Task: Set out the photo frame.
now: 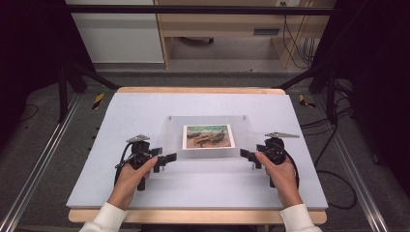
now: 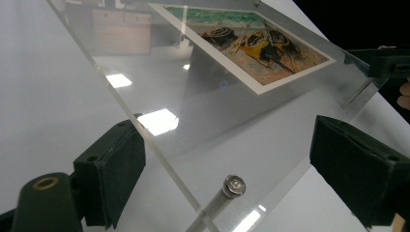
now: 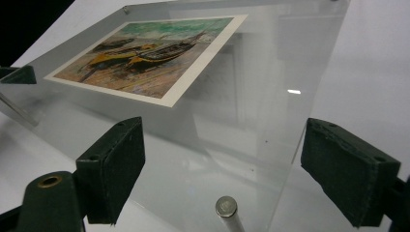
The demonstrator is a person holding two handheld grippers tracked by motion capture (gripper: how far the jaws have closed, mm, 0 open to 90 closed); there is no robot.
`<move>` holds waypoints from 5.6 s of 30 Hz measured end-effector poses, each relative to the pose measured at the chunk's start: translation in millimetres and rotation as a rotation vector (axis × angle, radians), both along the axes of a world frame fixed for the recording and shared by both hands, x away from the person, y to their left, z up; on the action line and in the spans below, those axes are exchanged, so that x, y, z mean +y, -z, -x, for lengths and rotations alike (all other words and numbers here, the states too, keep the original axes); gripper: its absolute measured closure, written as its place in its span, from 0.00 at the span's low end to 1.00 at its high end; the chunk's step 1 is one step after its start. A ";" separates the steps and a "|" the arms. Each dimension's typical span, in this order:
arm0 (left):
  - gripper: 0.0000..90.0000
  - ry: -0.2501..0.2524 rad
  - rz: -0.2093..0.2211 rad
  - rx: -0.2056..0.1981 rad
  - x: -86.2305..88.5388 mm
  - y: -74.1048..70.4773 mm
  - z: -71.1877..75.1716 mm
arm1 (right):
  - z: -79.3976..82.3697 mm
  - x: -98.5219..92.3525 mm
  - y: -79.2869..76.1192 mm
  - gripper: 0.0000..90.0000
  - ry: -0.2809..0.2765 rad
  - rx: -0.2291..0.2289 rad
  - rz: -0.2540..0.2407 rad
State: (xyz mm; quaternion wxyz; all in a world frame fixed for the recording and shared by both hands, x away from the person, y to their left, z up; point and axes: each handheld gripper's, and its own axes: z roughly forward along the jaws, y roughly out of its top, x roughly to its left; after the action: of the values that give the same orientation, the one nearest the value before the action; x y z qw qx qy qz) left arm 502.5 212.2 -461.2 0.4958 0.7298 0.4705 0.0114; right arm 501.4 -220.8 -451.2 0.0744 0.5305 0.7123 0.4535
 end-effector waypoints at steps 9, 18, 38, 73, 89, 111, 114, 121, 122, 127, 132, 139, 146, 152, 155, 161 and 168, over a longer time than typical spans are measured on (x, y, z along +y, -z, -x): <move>0.14 0.005 -0.001 -0.006 0.6 0.3 -0.5 | -1.2 -3.5 3.5 0.18 -0.002 0.035 -0.052; 0.15 0.020 -0.024 0.002 2.0 -1.3 -7.7 | -3.5 -0.4 5.4 0.18 -0.025 0.044 -0.068; 0.17 0.009 -0.099 -0.085 -1.8 -8.5 -17.6 | -8.9 5.5 0.2 0.19 -0.017 -0.038 0.004; 0.35 -0.050 -0.115 -0.133 1.4 -13.0 5.2 | 11.3 2.5 -6.2 0.28 -0.058 -0.099 0.080; 0.38 -0.039 -0.144 -0.149 2.3 -14.8 14.0 | 17.6 4.8 -6.5 0.28 -0.064 -0.126 0.113; 0.48 -0.033 -0.214 -0.202 2.3 -18.2 36.5 | 36.7 -2.9 -8.5 0.44 -0.095 -0.176 0.163; 0.51 -0.035 -0.213 -0.207 3.2 -17.8 40.3 | 40.7 -4.6 -8.3 0.48 -0.095 -0.181 0.166; 0.55 -0.036 -0.213 -0.204 4.2 -17.4 44.3 | 44.7 -6.1 -8.1 0.51 -0.094 -0.186 0.173; 0.55 -0.036 -0.213 -0.204 4.2 -17.4 44.3 | 44.7 -6.1 -8.1 0.51 -0.094 -0.186 0.173; 0.56 -0.042 -0.192 -0.198 5.4 -16.0 44.0 | 44.5 -7.2 -7.7 0.52 -0.095 -0.180 0.160; 0.56 -0.037 -0.193 -0.197 6.1 -16.0 44.1 | 45.1 -7.2 -7.7 0.52 -0.096 -0.177 0.162; 0.57 -0.036 -0.203 -0.200 5.6 -16.2 45.5 | 47.4 -6.2 -8.0 0.52 -0.093 -0.175 0.178; 0.58 -0.039 -0.208 -0.201 5.6 -15.7 48.9 | 49.1 -7.5 -7.4 0.55 -0.098 -0.179 0.176; 0.59 -0.038 -0.219 -0.206 5.3 -15.6 51.5 | 51.0 -8.3 -7.3 0.57 -0.097 -0.179 0.178; 0.60 -0.037 -0.222 -0.206 5.5 -15.7 52.0 | 52.1 -8.0 -7.4 0.57 -0.093 -0.174 0.179; 0.60 -0.035 -0.228 -0.206 5.7 -15.9 52.7 | 53.4 -8.1 -7.3 0.58 -0.092 -0.175 0.182; 0.61 -0.040 -0.230 -0.209 5.1 -15.5 54.2 | 55.2 -9.0 -7.3 0.60 -0.089 -0.176 0.184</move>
State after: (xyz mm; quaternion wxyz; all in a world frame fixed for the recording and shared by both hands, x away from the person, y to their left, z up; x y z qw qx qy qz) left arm 448.3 217.3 -445.6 0.4549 0.7672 0.4264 0.1508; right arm 446.1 -229.8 -443.9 0.1647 0.4475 0.7646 0.4336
